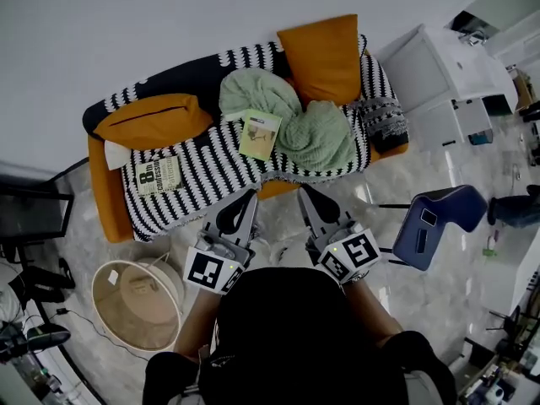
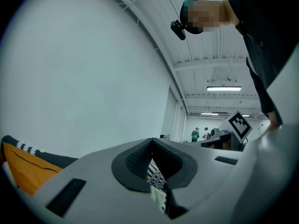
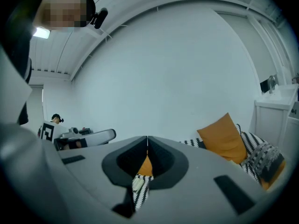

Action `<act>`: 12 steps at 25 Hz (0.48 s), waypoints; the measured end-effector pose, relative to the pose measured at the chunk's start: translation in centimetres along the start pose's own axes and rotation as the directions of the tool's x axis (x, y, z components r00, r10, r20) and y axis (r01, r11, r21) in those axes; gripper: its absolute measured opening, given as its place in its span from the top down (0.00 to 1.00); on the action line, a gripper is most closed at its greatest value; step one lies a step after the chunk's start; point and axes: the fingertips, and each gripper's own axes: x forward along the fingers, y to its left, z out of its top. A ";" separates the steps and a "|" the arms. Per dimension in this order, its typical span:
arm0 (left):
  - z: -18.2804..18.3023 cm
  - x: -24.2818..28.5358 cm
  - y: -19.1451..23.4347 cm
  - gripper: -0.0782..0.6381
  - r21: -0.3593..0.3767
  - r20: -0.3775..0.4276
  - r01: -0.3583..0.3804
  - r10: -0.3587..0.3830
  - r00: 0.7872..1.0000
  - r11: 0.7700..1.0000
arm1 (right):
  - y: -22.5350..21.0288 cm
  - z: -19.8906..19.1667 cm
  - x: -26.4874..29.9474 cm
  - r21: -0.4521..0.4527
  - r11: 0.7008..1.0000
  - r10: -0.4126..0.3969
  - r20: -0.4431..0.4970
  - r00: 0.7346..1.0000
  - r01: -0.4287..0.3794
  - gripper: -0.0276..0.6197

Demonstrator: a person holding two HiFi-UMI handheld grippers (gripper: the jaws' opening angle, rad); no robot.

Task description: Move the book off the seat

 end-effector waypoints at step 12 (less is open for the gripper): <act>-2.5 1.9 2.5 0.88 -0.043 -0.025 0.006 -0.007 1.000 0.999 | -1.9 -3.8 3.4 0.021 1.000 -0.009 -0.085 0.996 0.011 0.93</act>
